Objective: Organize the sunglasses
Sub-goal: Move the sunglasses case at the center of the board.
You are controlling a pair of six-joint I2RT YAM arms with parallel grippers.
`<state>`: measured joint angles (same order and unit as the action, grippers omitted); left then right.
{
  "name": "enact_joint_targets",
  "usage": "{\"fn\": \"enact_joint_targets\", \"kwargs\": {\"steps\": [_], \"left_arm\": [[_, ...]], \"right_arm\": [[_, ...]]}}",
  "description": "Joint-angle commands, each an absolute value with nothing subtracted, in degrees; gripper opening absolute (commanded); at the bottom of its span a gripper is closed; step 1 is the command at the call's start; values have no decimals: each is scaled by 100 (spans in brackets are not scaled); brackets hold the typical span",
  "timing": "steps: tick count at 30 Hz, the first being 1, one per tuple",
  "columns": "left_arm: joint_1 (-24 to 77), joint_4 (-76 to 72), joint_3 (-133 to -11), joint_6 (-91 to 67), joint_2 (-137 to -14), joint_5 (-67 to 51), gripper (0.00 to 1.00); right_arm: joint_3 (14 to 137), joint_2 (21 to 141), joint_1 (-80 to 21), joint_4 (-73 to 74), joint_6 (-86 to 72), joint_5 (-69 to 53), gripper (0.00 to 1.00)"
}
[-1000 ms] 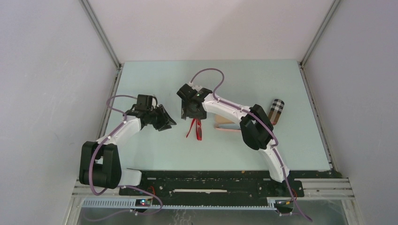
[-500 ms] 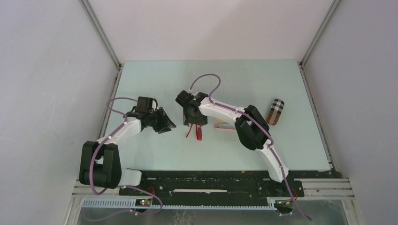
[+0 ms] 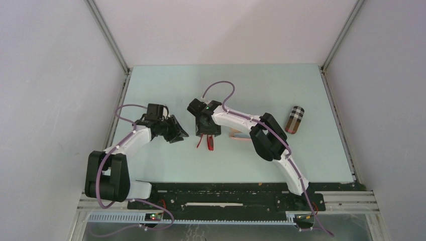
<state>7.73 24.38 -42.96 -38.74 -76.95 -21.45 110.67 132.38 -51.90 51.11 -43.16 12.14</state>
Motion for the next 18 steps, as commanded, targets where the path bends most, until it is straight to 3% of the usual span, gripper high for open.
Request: {"fn": "enact_joint_targets", "kwargs": {"steps": [1, 18], "left_arm": [[730, 2281, -4183, -3753, -7607, -2276, 40], [734, 2345, -4206, -3693, -7549, -2207, 40]], "right_arm": [[11146, 13306, -5265, 5087, -4359, 1385, 74], [11170, 13181, -5247, 4817, -4507, 1028, 77]]}}
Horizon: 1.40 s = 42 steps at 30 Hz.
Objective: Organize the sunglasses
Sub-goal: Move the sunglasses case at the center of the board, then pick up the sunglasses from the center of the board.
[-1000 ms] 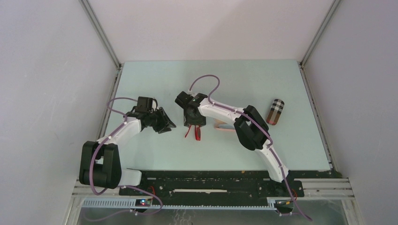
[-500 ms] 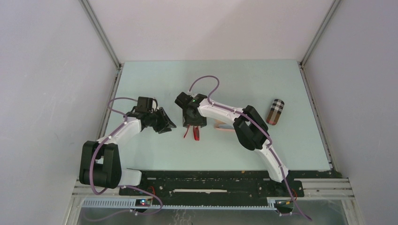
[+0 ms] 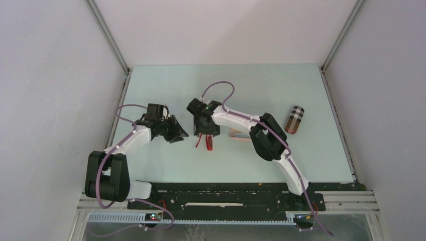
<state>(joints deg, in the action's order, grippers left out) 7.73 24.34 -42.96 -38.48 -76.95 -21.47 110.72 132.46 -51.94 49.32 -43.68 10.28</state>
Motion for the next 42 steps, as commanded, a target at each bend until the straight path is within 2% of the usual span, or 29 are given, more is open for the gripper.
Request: {"fn": "enact_joint_targets", "kwargs": {"steps": [1, 14, 20, 30, 37, 42], "left_arm": [[730, 2353, -4197, -3692, -7550, -2194, 40], [725, 2358, -4181, -3674, -7557, -2095, 40], [721, 2361, -4174, -3665, -7565, -2099, 39], [721, 2283, -4139, -3678, -7662, -2128, 40], [721, 2254, -4139, -3685, -7701, -2171, 39], [729, 2183, -4140, -3707, -7766, -2268, 40]], "right_arm": [[11164, 13192, -5247, 4819, -4521, 1051, 77], [11616, 13658, -5402, 5452, -4717, 1842, 71], [11578, 13555, -5449, 5462, -4666, 1851, 62], [10682, 12809, -5481, 4864, -4384, 1591, 41], [10545, 12623, -5396, 4765, -4185, 1491, 40], [9804, 11898, -5121, 4086, -3842, 909, 39]]}}
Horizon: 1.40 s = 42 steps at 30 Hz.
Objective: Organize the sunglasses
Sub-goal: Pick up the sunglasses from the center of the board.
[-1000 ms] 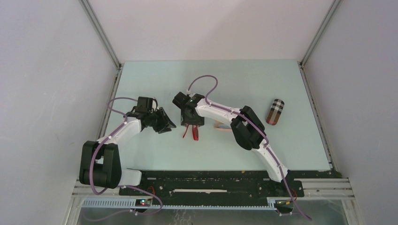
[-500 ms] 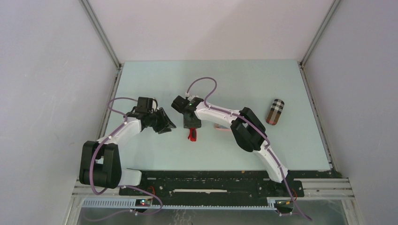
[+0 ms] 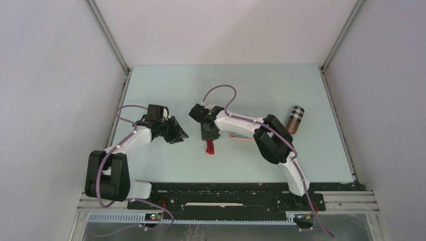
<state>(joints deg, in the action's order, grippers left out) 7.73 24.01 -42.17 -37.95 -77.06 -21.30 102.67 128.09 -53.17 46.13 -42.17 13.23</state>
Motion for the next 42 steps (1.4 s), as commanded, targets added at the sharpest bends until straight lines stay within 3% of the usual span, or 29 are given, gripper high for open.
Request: {"fn": "enact_joint_targets", "kwargs": {"steps": [1, 9, 28, 42], "left_arm": [[729, 2166, -4146, -3709, -7783, -2294, 40], [900, 2136, -4379, -3712, -8017, -2431, 40], [3188, 2000, -6215, -4317, -9591, -2569, 45], [3595, 244, -5881, -6736, -10165, -2148, 49]], "right_arm": [[9601, 11699, -5048, 3882, -3710, 739, 38], [8224, 10335, -4527, 3147, -2706, 60, 37], [6418, 8335, -3071, 3270, -2310, -55, 37], [5840, 7507, -2252, 3405, -2399, -185, 37]]}}
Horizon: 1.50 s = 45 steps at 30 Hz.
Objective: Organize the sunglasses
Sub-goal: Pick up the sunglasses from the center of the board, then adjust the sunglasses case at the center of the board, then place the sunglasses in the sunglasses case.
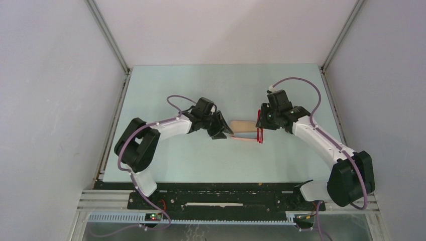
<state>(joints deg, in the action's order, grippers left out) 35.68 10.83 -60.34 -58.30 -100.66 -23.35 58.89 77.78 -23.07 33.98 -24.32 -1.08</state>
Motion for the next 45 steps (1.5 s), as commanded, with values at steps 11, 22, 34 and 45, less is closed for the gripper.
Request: {"fn": "enact_joint_targets", "kwargs": {"steps": [11, 22, 34, 45], "left_arm": [[3647, -593, -5596, -7653, -10658, -2372, 50], [3646, -571, -5408, -7311, -10381, -2368, 48], [3621, 1785, -6839, -4480, -9940, -2068, 49], [3706, 1803, -6747, -4569, -10146, -2164, 47]], "right_arm": [[5590, 7274, -2188, 3387, -2444, -229, 37], [5572, 7283, -2161, 3343, -2471, -303, 37], [5572, 7460, -2156, 3270, -2607, -492, 37], [5572, 7336, -2111, 3353, -2562, -422, 37]]}}
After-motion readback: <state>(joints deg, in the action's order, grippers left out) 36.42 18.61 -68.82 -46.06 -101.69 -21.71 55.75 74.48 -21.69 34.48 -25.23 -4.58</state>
